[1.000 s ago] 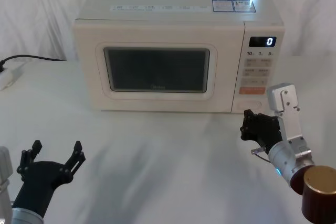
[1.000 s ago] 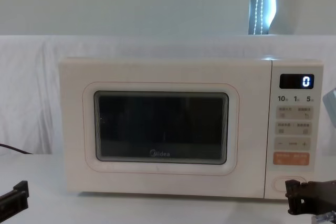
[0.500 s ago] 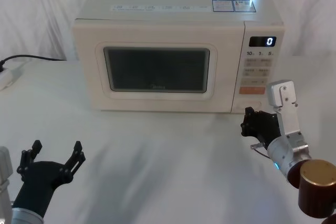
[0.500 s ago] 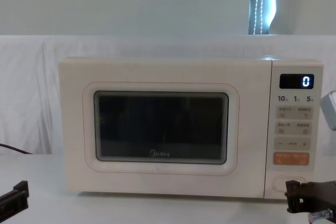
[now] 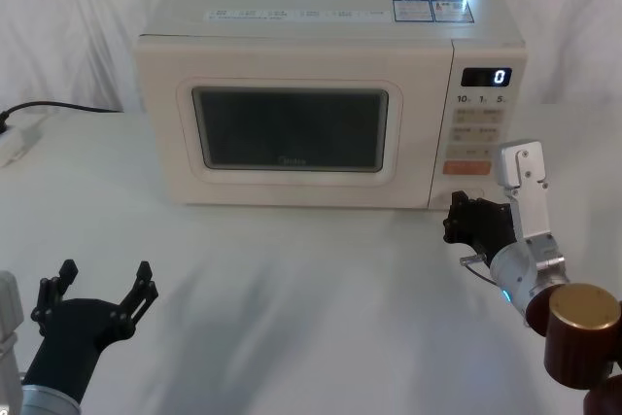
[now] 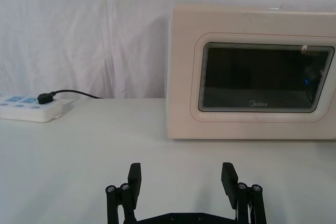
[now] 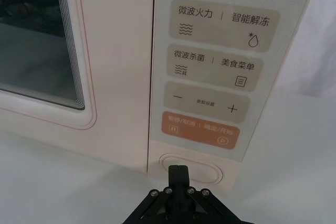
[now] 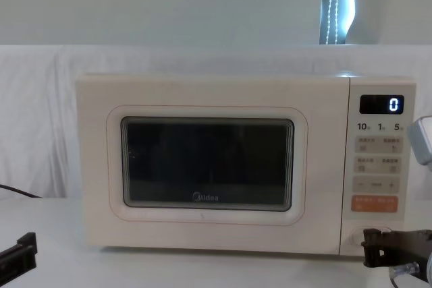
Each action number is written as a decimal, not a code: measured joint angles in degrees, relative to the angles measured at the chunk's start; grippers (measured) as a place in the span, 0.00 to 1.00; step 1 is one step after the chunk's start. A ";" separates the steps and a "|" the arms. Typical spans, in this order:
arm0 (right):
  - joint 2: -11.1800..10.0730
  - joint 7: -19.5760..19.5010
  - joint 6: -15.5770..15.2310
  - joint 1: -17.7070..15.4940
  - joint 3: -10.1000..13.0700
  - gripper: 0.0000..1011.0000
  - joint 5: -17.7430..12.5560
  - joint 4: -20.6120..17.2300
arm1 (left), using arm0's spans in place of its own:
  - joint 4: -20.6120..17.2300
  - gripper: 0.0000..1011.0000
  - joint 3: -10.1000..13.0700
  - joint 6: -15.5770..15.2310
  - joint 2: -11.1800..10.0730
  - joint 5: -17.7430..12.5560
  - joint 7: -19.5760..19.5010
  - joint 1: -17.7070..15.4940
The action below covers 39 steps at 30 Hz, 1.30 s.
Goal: Press the button to open the microwave door with one hand; close the microwave door with the other hand.
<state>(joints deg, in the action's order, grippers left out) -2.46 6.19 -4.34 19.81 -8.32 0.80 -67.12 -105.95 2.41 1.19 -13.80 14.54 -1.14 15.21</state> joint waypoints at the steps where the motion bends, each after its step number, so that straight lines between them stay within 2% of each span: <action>1: 0.03 0.00 0.08 0.31 0.01 0.00 -0.03 0.42 | 0.00 0.99 0.00 0.00 0.00 0.00 0.00 0.00; 11: 0.17 -0.16 0.37 1.41 0.04 0.00 -0.07 2.23 | 0.00 0.99 0.00 0.00 0.00 0.00 0.00 0.00; 39: 0.74 -1.44 -0.71 1.87 0.60 0.00 0.84 2.88 | 0.00 0.99 0.00 0.00 0.00 0.00 0.00 0.00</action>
<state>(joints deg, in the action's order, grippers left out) -1.72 4.75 -5.05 21.67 -7.72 1.64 -64.24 -105.95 2.41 1.19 -13.81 14.54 -1.14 15.21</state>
